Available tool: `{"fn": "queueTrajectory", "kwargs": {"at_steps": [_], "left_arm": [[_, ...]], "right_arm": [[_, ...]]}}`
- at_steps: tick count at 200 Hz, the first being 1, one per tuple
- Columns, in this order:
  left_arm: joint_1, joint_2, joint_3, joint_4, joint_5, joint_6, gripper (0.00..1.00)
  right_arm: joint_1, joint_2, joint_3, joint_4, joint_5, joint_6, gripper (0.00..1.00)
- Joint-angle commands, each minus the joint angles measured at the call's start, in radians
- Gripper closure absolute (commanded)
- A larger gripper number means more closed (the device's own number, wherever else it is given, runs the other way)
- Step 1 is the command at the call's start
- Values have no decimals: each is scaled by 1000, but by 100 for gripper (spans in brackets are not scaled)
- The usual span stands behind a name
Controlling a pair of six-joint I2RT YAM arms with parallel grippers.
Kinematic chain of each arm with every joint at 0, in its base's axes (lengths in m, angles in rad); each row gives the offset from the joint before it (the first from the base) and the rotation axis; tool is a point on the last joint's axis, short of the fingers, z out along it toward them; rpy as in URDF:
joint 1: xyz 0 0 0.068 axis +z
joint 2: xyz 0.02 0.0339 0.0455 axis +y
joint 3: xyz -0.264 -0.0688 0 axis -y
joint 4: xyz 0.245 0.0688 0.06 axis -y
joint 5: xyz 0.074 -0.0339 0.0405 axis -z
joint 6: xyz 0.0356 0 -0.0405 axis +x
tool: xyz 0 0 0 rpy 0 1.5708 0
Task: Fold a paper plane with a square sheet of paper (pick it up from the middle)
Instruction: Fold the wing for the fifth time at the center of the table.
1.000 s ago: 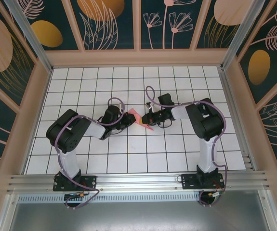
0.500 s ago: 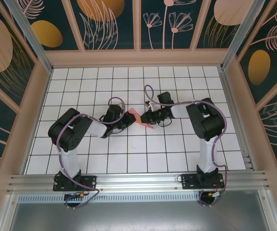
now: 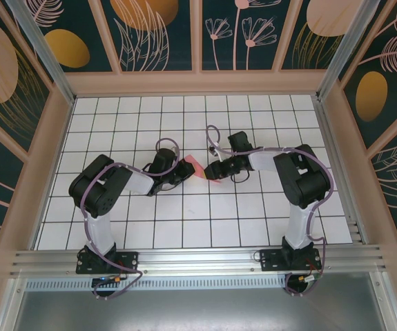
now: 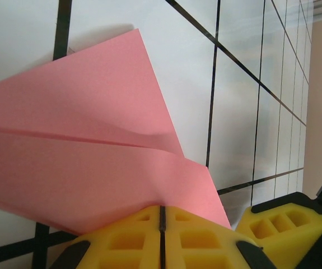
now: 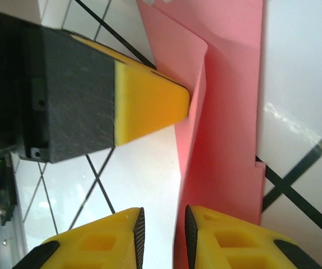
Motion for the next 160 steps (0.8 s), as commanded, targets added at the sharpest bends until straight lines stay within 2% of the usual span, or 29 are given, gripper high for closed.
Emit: {"fn": "queueTrajectory", "kwargs": {"at_steps": [1,45,73,110,141,160], "left_arm": [[-2,26,18,-62,-40,2,90],[-2,31,29,-77,-34,8,90],[-3,32,38,-88,-30,15,90],[-3,25,45,-104,-32,25,90],[-2,-14,48,-101,-24,56,88],[-2,-55,28,-38,16,70,85]], "right_arm": [[8,-22,-14,-20,37,-85,71],[26,-1,-4,-16,86,-127,72],[23,15,2,-17,92,-150,77],[20,31,-2,-11,56,-142,88],[18,41,-14,3,19,-105,92],[13,44,-27,25,-12,-64,94]]}}
